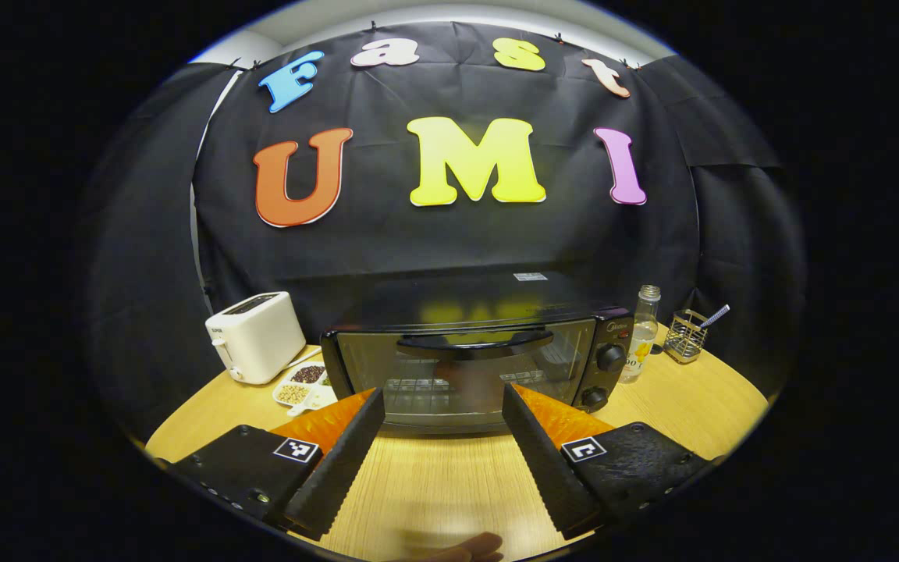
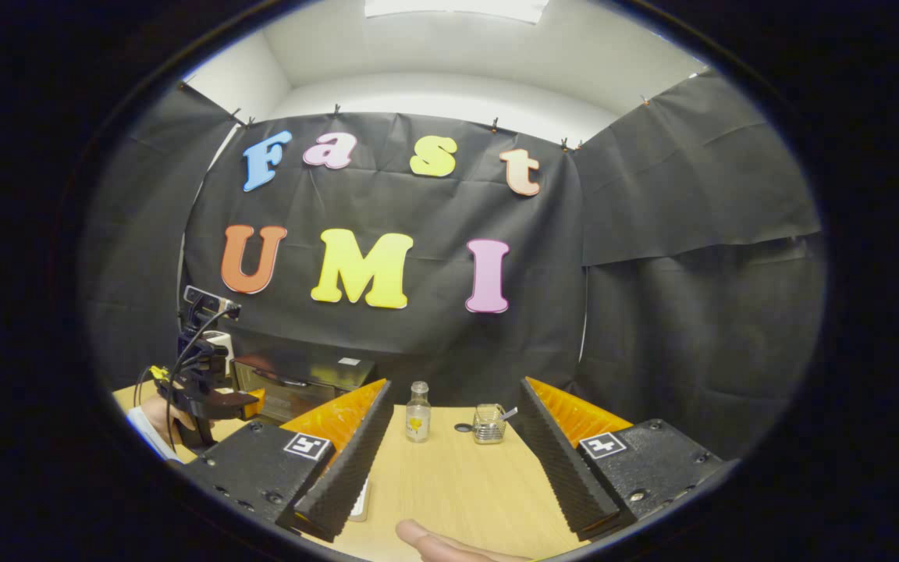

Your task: Open the electric oven with the left hand, put the food in, and close the electric oven.

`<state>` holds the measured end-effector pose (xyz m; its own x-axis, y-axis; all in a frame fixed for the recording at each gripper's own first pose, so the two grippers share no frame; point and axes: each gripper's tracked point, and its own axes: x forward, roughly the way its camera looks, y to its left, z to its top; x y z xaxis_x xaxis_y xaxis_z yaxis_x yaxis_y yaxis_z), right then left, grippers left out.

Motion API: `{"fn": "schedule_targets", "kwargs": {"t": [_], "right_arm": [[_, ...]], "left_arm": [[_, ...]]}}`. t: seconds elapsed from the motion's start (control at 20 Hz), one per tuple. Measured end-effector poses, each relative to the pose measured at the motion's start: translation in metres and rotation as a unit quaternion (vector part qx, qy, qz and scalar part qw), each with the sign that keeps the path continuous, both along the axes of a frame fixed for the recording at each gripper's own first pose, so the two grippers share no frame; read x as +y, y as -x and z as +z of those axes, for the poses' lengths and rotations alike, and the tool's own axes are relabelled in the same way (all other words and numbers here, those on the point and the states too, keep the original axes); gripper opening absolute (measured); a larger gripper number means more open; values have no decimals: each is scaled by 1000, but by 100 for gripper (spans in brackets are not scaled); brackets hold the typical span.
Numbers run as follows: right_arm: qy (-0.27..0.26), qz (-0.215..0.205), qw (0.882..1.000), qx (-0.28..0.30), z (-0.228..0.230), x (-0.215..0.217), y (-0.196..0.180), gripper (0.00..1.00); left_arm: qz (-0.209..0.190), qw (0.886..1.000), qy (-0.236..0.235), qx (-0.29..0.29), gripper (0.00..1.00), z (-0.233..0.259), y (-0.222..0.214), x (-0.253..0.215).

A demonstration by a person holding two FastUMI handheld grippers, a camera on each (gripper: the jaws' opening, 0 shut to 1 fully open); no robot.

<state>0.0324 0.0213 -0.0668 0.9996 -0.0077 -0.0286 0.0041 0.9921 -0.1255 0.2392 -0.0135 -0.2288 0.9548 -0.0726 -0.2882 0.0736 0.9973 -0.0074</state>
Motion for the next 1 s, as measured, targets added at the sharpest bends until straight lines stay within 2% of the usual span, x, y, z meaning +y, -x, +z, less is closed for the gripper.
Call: {"fn": "schedule_targets", "kwargs": {"t": [0.15,0.35,0.4,0.45,0.7,0.9,0.95,1.0], "right_arm": [[-2,1,1000,-5,5,0,18,100],[-9,3,1000,-24,15,-1,50,100],[-9,1,1000,-28,17,-1,57,96],[-9,-3,1000,-29,16,-3,63,100],[-32,-7,999,-33,28,-3,90,100],[-35,2,998,-45,39,-3,103,100],[-36,3,998,-47,40,-4,105,96],[-36,4,998,-48,39,-4,108,100]], "left_arm": [[3,1000,5,-25,97,28,32,2],[4,997,53,-64,97,83,90,1],[2,995,62,-72,97,100,108,2],[1,995,63,-78,96,114,124,4],[34,991,31,-125,96,184,197,33],[35,988,35,-143,96,207,242,29],[33,988,36,-149,95,211,252,27],[32,987,33,-155,95,212,261,26]]}}
